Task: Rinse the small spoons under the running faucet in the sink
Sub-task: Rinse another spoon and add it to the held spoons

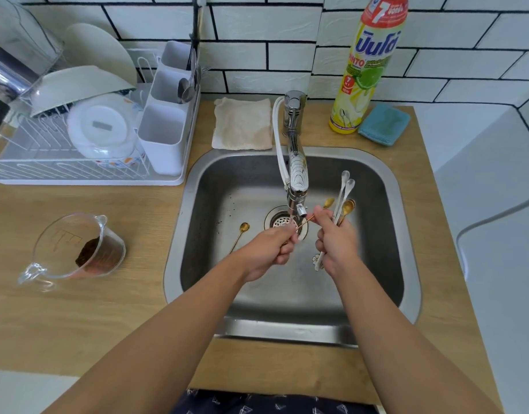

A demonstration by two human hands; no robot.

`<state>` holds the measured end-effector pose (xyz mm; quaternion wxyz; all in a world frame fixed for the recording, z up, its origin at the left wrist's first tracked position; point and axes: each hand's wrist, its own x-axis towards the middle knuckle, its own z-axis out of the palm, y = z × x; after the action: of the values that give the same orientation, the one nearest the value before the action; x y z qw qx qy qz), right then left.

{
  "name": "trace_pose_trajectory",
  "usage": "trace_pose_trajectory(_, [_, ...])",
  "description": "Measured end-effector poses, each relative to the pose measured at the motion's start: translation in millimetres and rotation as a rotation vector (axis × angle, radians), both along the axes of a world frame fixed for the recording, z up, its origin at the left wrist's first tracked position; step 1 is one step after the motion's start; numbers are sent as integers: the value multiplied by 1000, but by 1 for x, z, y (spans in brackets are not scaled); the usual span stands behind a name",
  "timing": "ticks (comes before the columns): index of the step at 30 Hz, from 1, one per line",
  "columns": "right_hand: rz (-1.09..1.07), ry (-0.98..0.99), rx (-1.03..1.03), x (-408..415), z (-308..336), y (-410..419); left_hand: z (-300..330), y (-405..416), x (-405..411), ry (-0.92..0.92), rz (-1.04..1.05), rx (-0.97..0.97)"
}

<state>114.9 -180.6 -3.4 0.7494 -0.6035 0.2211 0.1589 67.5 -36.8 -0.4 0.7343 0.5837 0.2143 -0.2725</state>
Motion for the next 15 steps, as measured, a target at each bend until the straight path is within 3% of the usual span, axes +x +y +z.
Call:
trace_pose_trajectory(2, [4, 4, 22, 1, -1, -3, 1, 6, -7, -34, -37, -99])
trace_pose_trajectory(6, [121, 53, 25, -7, -8, 2, 6, 7, -13, -92, -104, 173])
trace_pose_trajectory(10, [293, 74, 37, -25, -12, 13, 13, 10, -22, -80, -54, 243])
trace_pose_trajectory(15, [85, 114, 102, -8, -9, 14, 10, 16, -34, -50, -19, 303])
